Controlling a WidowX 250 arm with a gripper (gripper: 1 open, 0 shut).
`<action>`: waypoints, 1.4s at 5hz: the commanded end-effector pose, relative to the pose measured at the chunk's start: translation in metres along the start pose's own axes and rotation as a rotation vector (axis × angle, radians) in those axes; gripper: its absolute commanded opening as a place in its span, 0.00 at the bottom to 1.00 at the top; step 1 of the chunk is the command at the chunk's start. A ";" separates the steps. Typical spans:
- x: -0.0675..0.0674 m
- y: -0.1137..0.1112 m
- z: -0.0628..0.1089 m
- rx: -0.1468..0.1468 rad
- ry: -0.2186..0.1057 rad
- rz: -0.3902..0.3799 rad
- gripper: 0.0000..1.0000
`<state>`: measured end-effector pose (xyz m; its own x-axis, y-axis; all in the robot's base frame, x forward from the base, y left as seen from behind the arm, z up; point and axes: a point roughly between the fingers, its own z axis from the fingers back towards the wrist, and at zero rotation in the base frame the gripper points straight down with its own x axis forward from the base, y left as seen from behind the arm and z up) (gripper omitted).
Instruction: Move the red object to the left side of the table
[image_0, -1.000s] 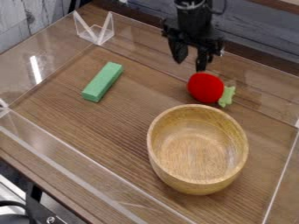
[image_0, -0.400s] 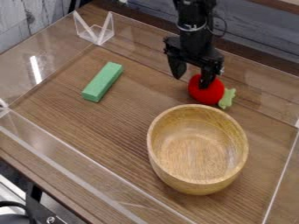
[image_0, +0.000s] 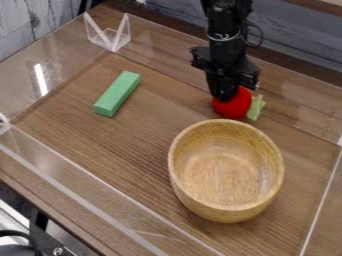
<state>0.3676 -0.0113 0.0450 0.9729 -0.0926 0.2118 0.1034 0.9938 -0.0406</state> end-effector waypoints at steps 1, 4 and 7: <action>0.006 0.001 0.018 -0.005 -0.041 0.001 0.00; 0.012 0.011 0.081 -0.037 -0.142 0.034 0.00; 0.009 -0.016 0.065 -0.034 -0.140 -0.060 0.00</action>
<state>0.3570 -0.0242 0.0955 0.9428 -0.1413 0.3020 0.1677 0.9838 -0.0634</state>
